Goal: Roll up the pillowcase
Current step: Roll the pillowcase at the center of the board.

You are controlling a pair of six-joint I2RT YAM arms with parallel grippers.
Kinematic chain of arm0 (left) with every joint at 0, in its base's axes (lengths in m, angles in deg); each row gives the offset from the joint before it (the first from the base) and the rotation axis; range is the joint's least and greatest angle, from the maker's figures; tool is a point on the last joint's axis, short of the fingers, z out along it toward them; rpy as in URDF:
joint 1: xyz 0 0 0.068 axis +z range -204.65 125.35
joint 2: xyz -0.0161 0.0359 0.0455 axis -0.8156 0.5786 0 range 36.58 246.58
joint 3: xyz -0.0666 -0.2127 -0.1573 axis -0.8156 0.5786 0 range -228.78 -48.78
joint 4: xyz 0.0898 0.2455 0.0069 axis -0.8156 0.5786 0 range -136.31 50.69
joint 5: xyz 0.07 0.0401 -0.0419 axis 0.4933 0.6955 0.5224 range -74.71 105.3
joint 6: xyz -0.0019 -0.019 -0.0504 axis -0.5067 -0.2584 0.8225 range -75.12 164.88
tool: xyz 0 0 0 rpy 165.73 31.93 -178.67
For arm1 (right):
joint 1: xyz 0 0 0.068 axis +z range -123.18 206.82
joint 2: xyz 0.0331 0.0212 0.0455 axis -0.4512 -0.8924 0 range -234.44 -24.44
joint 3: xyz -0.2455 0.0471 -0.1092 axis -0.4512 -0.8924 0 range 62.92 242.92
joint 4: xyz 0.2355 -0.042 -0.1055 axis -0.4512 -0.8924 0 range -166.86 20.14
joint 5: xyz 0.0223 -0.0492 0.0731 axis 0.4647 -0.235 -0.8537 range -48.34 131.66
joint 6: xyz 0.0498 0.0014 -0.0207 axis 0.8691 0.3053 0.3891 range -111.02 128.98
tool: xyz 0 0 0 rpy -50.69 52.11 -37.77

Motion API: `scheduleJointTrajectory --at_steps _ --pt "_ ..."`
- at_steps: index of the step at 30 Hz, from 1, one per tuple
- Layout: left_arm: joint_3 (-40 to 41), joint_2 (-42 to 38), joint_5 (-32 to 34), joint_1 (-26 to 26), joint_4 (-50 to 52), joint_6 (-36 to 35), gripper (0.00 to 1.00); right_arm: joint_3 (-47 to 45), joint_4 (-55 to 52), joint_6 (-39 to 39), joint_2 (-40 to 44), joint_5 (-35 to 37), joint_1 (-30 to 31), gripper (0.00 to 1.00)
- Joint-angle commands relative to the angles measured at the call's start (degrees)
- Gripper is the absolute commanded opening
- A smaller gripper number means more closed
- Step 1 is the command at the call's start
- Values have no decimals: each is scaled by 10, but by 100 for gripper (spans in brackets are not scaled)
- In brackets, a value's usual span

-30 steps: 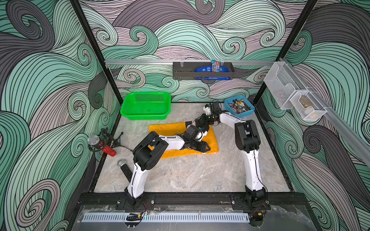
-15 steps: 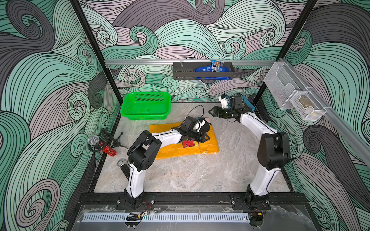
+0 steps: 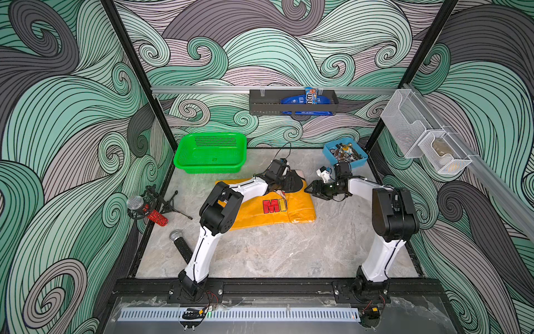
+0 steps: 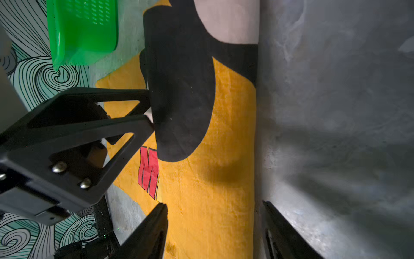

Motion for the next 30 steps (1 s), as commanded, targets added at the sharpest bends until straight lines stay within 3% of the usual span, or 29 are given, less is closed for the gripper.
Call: scheduleJointTrajectory --at_steps 1,7,10,14,19,23,30 --pt "-29 15 33 -9 49 -13 55 19 2 -6 -35 -44 1 64" --pt "-44 31 40 -17 73 -26 55 41 2 -13 -72 -60 2 62" --pt "-48 36 32 -17 75 -27 55 51 5 -12 -88 -83 7 55" --pt "-58 28 19 -16 81 -28 57 61 8 -14 -87 -82 11 40" --pt "-64 -9 -4 -9 93 -27 61 54 6 -13 -46 -58 2 9" --pt "-57 -48 -24 -4 105 -31 64 32 1 -14 5 1 -14 6" --pt "-4 -93 -48 -1 105 -27 66 36 -103 -57 52 219 -35 6"
